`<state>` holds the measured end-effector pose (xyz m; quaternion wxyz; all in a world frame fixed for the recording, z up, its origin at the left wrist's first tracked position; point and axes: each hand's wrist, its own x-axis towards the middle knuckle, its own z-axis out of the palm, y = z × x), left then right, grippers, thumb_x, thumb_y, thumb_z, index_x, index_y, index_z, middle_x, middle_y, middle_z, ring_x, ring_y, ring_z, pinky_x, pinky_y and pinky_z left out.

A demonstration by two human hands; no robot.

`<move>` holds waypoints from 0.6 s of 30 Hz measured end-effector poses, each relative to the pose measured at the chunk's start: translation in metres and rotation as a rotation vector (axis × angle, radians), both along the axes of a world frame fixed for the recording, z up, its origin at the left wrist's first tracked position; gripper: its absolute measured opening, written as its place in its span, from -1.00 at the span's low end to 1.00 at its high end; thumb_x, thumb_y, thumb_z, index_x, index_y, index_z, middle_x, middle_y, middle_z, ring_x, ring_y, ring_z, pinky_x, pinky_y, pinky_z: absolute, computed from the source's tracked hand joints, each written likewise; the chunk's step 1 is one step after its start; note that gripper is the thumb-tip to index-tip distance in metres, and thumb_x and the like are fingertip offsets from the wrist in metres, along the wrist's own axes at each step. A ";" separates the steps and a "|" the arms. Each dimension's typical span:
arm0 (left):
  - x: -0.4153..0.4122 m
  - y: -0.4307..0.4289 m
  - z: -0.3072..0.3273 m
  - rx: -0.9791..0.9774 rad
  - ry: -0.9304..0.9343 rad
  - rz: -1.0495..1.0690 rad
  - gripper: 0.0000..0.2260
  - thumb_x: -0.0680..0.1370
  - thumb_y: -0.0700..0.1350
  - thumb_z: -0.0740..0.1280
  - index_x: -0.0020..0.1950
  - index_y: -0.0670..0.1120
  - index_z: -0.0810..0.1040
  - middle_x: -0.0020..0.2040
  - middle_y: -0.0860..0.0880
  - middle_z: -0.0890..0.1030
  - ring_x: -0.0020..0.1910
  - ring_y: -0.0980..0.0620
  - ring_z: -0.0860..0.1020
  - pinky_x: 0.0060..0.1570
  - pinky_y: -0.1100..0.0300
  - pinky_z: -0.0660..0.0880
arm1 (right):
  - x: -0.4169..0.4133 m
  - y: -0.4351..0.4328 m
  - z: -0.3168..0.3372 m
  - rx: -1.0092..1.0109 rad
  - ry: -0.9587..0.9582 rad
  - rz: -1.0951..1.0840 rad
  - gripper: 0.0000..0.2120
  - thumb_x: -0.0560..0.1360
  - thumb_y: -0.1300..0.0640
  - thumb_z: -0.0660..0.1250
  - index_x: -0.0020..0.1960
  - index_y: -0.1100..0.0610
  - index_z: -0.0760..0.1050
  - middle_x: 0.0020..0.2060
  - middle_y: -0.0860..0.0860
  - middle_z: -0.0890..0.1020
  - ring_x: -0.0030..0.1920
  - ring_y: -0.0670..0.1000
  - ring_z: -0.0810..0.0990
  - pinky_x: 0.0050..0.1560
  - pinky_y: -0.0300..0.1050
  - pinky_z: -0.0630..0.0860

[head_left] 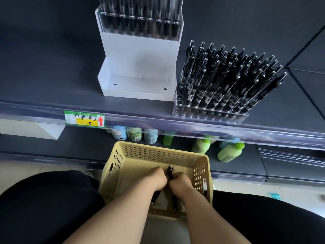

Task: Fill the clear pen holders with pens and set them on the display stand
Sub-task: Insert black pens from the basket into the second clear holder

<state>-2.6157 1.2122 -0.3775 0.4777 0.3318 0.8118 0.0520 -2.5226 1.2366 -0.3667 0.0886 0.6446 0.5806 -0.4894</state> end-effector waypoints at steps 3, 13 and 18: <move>-0.001 -0.004 0.003 0.087 -0.045 0.072 -0.78 0.57 -0.14 0.27 0.19 -0.16 0.42 0.15 -0.12 0.49 0.05 -0.08 0.50 -0.02 0.19 0.40 | 0.001 -0.002 0.008 0.035 0.067 -0.025 -0.76 0.43 0.14 0.32 0.07 0.15 0.59 -0.04 0.13 0.66 0.04 0.14 0.60 0.11 -0.01 0.54; -0.003 -0.021 0.060 0.347 -0.025 0.170 -0.77 0.45 -0.09 0.32 0.11 0.01 0.49 -0.01 -0.04 0.62 -0.16 0.01 0.54 -0.23 0.22 0.46 | 0.003 -0.013 0.068 0.304 0.162 -0.055 -0.71 0.54 0.09 0.22 0.22 0.18 0.43 0.11 0.13 0.60 0.13 0.15 0.55 0.08 -0.17 0.42; -0.007 -0.031 0.107 0.556 -0.112 0.263 -0.88 0.47 -0.03 0.35 -0.06 -0.04 0.54 -0.10 -0.06 0.65 -0.11 -0.08 0.62 -0.02 -0.02 0.58 | 0.002 -0.020 0.109 0.512 0.257 -0.038 -0.77 0.60 0.01 0.12 0.03 0.17 0.41 -0.09 0.13 0.62 -0.12 0.13 0.56 -0.18 -0.18 0.33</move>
